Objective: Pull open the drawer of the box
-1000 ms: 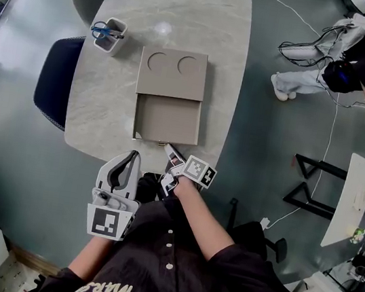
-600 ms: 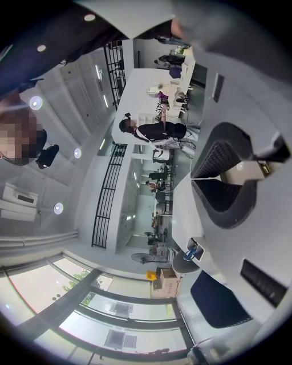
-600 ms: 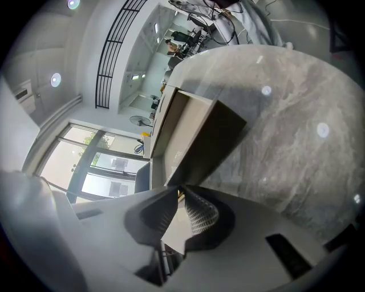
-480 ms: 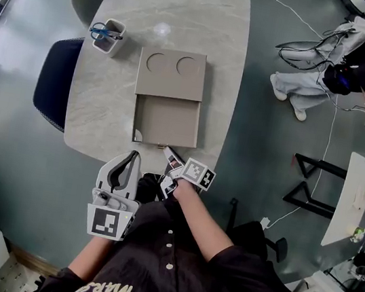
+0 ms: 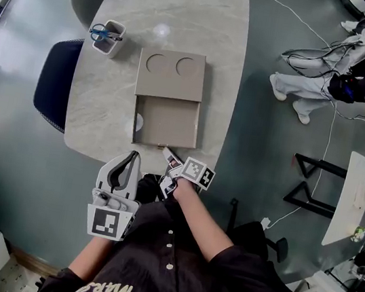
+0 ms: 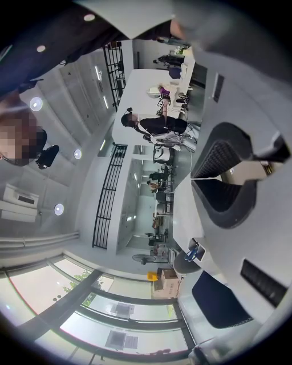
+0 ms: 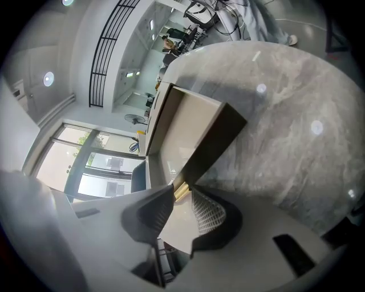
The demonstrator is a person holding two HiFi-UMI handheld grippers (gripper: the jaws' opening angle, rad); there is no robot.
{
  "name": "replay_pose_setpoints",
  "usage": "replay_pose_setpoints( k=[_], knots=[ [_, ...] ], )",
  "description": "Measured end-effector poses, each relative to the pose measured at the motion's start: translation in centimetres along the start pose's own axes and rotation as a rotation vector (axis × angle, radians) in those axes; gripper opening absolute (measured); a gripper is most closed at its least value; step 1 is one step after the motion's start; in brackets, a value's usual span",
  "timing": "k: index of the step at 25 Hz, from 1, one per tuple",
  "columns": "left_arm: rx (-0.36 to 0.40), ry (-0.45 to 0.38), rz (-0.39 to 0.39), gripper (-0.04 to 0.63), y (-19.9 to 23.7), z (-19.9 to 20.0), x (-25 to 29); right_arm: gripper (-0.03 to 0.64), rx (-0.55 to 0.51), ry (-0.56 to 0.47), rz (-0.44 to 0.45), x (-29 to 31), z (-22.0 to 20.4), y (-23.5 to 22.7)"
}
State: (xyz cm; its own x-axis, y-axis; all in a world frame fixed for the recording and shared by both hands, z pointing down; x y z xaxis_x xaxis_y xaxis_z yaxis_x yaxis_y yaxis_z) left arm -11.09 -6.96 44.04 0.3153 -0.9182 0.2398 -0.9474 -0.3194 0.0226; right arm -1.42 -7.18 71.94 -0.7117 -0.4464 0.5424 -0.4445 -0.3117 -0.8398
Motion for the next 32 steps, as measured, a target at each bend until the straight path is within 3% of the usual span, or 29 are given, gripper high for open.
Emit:
replay_pose_setpoints(
  k=[5, 9, 13, 22, 32],
  knots=[
    [0.006, -0.001, 0.0, 0.017, -0.1, 0.5, 0.3, 0.092, -0.014, 0.038, -0.019, -0.7, -0.3, 0.4],
    [0.013, -0.017, -0.002, 0.017, 0.0, 1.0, 0.5, 0.033, -0.039, 0.047, 0.028, -1.8, -0.4, 2.5],
    [0.034, -0.086, -0.02, 0.017, 0.0, 2.1, 1.0, -0.002, -0.161, 0.012, 0.089, -2.2, 1.1, 5.5],
    [0.041, -0.072, -0.026, 0.017, 0.3, 3.2, 1.4, -0.003, -0.407, -0.087, 0.158, -4.6, 5.7, 11.6],
    [0.051, -0.167, -0.039, 0.017, 0.7, 5.3, 2.7, -0.003, -0.641, -0.17, 0.223, -7.8, 7.7, 17.7]
  ],
)
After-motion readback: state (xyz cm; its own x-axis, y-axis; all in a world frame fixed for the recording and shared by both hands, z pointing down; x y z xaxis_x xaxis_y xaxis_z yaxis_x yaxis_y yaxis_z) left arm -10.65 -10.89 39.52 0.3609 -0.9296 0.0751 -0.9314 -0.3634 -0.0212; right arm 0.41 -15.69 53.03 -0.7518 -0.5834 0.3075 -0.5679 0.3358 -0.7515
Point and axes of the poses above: the fingertips, and each gripper's own axes: x forward along the fingers, y to its left, z out of its top, the point moved 1 cm from there along -x, backward along the fingers, and after that the axes turned 5 degrees about x, right-handed, at the moved point
